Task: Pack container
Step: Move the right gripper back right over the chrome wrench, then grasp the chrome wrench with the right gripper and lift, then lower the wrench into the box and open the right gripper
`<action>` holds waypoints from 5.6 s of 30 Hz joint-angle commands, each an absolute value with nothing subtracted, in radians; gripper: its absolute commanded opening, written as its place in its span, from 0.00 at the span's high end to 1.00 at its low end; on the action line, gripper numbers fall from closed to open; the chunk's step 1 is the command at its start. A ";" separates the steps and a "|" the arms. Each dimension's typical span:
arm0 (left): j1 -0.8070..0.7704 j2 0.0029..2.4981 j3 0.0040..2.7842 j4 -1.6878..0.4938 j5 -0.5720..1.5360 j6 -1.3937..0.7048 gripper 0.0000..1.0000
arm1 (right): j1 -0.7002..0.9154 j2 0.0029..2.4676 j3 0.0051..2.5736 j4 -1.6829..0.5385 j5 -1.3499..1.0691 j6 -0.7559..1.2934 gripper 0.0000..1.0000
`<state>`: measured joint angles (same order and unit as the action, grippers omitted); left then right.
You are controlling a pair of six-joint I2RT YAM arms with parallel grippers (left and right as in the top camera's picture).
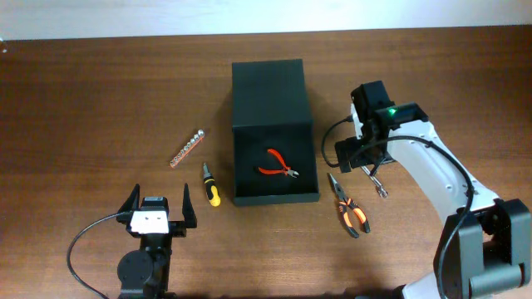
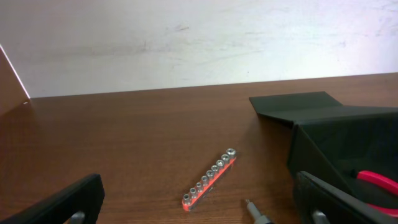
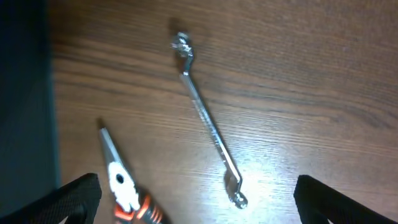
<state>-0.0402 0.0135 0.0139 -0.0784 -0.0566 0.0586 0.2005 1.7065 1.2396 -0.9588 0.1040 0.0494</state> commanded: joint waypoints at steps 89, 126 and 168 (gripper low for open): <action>-0.043 0.006 0.009 -0.079 -0.049 0.057 0.01 | 0.452 1.808 1.653 -1.006 -0.192 -0.344 0.96; -0.043 0.006 0.009 -0.079 -0.049 0.057 0.01 | 0.604 2.071 1.650 -0.896 -0.142 -0.370 0.96; -0.043 0.006 0.009 -0.079 -0.049 0.057 0.01 | 0.414 1.708 1.670 -1.234 -0.055 -0.065 0.27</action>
<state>-0.0402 0.0135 0.0139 -0.0784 -0.0566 0.0589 0.4389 1.7500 1.6844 -1.2236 -0.0692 -0.1215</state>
